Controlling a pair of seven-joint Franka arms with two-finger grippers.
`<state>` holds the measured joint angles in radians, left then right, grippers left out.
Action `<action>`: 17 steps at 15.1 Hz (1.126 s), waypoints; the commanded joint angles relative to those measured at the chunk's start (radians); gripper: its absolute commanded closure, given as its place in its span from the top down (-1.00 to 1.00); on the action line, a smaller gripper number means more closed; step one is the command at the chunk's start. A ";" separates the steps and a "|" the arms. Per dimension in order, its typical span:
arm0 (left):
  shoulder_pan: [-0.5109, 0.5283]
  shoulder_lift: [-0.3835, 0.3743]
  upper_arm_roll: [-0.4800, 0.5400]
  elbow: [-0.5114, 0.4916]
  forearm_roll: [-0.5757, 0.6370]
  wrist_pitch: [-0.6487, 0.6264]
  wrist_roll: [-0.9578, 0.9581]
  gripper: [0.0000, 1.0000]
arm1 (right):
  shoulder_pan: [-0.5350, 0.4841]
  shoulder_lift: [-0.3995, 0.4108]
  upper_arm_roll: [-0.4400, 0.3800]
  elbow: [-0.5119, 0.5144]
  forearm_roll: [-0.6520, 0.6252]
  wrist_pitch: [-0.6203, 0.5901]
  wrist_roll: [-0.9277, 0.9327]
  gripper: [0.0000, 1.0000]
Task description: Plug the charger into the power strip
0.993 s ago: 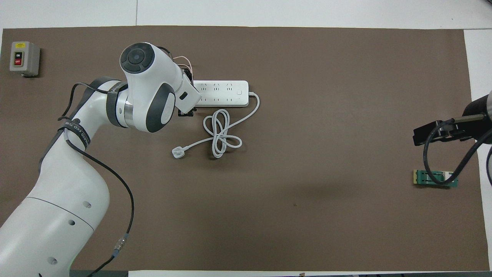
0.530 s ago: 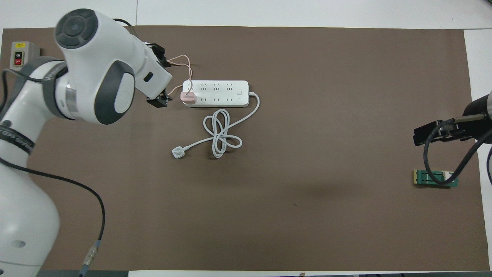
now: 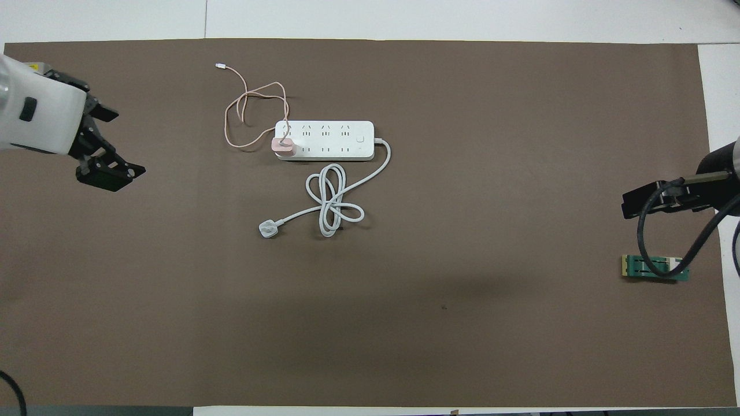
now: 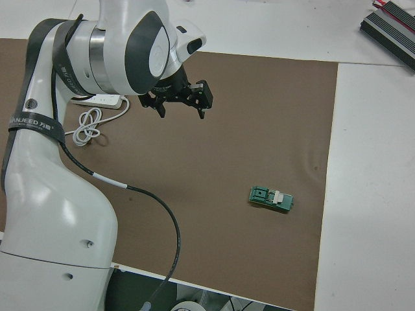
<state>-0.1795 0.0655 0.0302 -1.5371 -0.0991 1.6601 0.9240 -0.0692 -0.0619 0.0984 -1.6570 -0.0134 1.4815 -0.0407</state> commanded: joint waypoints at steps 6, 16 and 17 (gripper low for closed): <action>0.130 -0.150 0.004 -0.035 0.013 -0.160 -1.006 1.00 | -0.012 -0.013 0.004 -0.007 0.018 0.002 0.012 1.00; 0.153 -0.171 0.005 -0.041 0.016 -0.214 -1.045 1.00 | -0.011 -0.013 0.004 -0.007 0.016 0.002 0.012 1.00; 0.152 -0.171 0.004 -0.040 0.036 -0.214 -1.041 1.00 | -0.012 -0.013 0.004 -0.007 0.018 0.002 0.012 1.00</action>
<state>-0.0327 -0.0832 0.0409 -1.5574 -0.0935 1.4363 -0.1126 -0.0692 -0.0619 0.0984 -1.6571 -0.0134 1.4815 -0.0407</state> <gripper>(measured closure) 0.000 0.000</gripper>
